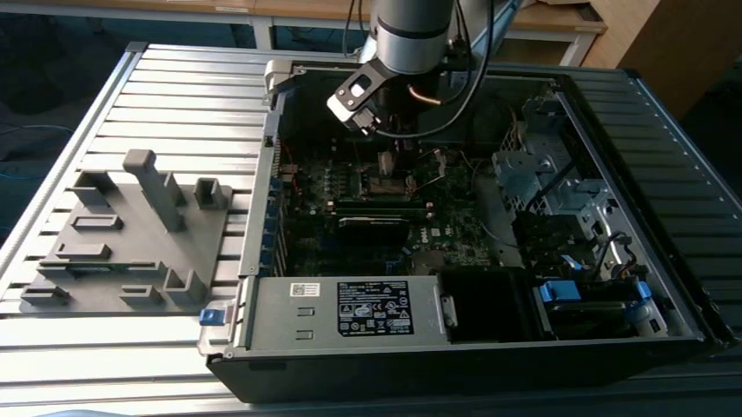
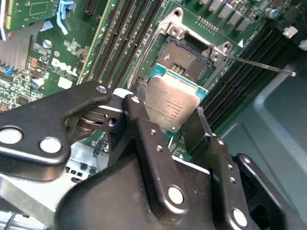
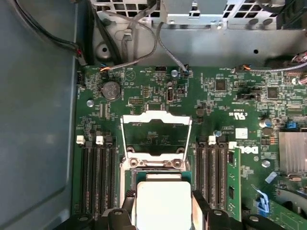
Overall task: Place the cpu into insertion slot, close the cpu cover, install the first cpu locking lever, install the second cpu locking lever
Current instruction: 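Place the cpu into insertion slot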
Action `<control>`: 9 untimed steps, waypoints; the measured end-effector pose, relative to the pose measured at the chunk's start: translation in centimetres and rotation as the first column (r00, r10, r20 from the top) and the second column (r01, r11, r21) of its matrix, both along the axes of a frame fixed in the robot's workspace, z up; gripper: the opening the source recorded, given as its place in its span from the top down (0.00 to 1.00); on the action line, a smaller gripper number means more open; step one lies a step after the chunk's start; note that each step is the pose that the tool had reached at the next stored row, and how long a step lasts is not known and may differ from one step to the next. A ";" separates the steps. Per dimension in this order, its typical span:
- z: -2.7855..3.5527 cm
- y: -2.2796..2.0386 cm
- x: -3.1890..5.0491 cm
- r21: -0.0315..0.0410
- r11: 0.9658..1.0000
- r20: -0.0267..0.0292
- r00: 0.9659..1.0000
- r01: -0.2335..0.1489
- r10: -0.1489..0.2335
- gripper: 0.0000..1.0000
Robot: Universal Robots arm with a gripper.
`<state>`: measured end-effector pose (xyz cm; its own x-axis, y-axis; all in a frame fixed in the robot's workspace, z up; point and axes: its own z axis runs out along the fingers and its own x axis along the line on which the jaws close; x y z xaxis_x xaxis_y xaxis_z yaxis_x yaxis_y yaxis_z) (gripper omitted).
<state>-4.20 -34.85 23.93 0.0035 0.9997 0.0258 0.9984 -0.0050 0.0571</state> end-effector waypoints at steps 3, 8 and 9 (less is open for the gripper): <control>-0.48 -0.01 -0.03 0.000 1.000 0.000 1.000 0.000 0.000 0.46; -1.26 0.00 -0.18 0.000 1.000 0.000 1.000 0.000 0.000 0.46; -1.28 -0.01 -0.23 0.000 1.000 0.000 1.000 0.000 0.000 0.46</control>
<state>-4.43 -34.86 22.64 0.0037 0.9997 0.0259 0.9984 -0.0052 0.0567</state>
